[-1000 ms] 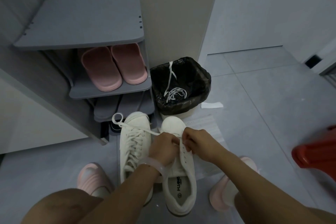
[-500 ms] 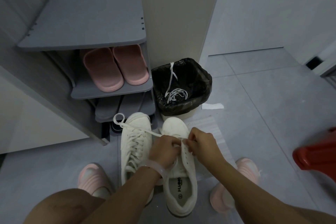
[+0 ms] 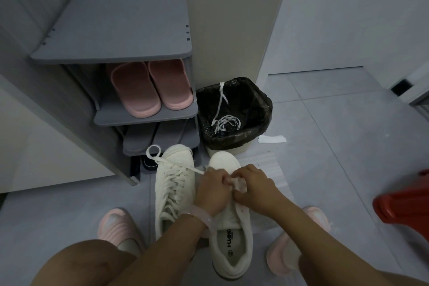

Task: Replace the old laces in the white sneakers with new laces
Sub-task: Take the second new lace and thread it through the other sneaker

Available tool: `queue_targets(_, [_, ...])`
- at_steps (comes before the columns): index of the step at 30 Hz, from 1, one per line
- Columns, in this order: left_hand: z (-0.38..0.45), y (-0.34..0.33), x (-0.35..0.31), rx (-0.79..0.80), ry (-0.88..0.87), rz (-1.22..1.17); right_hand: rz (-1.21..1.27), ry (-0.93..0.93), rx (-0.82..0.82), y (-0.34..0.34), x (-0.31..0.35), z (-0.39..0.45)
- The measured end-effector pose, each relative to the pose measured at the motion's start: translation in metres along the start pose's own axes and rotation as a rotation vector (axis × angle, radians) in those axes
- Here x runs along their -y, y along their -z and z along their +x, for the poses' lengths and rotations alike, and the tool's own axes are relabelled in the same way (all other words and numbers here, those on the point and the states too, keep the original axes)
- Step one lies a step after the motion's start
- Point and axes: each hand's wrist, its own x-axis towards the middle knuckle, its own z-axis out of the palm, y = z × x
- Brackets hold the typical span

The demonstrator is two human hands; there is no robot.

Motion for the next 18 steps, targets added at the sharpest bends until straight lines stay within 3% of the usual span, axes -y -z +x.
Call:
queue_targets(4, [-0.015, 0.077, -0.045, 0.022, -0.037, -1.139, 0.044, -0.034, 0.037, 0.0, 0.007, 0.001])
queue_targets(6, [-0.022, 0.115, -0.053, 0.004, -0.075, -1.296, 0.068, -0.025, 0.031, -0.001, 0.006, 0.002])
queue_targets(7, [-0.022, 0.126, -0.052, -0.035, -0.026, -1.215, 0.101, -0.021, 0.013, -0.002, 0.006, 0.002])
queue_targets(9, [-0.018, 0.128, -0.042, -0.12, 0.133, -0.745, 0.31, -0.1, -0.097, -0.005, 0.003, 0.005])
queue_targets(11, [-0.015, 0.114, -0.028, -0.07, 0.118, -0.148, 0.601, -0.323, -0.203, -0.005, -0.001, 0.013])
queue_targets(12, [-0.015, 0.102, -0.02, -0.005, 0.062, 0.028, 0.662, -0.425, -0.195, -0.006, -0.003, 0.019])
queue_targets(15, [-0.019, 0.065, -0.001, 0.163, -0.113, 0.203, 0.509, -0.553, -0.055, -0.01, -0.004, 0.03])
queue_targets(18, [-0.022, 0.034, 0.018, 0.301, -0.251, 0.419, 0.436, -0.507, -0.224, -0.013, 0.002, 0.037])
